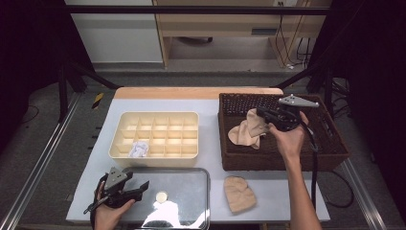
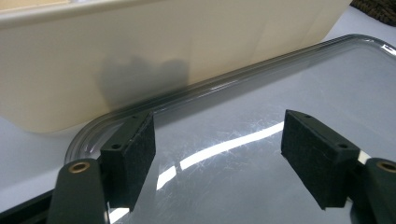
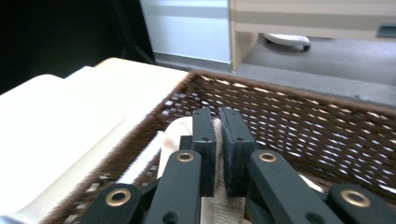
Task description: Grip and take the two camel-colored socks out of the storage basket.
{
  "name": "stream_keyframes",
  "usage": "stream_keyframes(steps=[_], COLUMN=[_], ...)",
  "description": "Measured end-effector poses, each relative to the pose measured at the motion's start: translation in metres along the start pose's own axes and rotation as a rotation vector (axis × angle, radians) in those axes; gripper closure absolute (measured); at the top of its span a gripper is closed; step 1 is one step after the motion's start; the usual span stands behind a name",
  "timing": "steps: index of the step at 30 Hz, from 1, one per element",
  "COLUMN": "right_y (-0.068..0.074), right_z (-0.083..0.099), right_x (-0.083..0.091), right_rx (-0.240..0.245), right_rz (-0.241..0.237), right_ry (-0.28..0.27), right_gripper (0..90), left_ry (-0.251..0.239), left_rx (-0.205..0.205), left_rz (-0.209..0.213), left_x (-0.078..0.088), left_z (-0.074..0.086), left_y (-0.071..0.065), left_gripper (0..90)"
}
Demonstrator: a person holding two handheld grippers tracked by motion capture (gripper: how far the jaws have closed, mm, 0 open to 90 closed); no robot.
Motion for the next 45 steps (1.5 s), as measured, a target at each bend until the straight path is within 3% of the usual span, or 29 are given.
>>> stream_keyframes(steps=[12,23,33,45], right_y=[0.038,0.074,0.113,0.145], right_z=[-0.007,-0.004,0.012,0.045], right_x=[0.028,0.054,0.061,0.046], right_rx=[0.034,0.083,0.126,0.144], right_rz=[-0.123,-0.236,-0.339,-0.42], right_ry=[-0.075,-0.108,-0.081,0.0], right_gripper=[85.8,85.9,85.9,85.9], left_ry=[0.002,-0.004,-0.012,-0.018], left_rx=[0.001,0.001,0.012,0.01], left_rz=[0.005,0.007,0.019,0.022], left_x=[0.0,0.001,0.003,0.004], left_z=[0.0,-0.002,-0.003,-0.004], left_y=[-0.001,-0.002,-0.002,-0.003], left_gripper=[25.9,26.0,27.1,27.4])
Point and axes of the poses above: each handheld gripper's, and its own axes: x roughly backward along the jaws, z roughly out of its underside, y roughly to its left, the point moved 2 cm from there along -x, roughly forward along the jaws, and after that the axes turned 1 degree about -x, right-handed, at the moved point
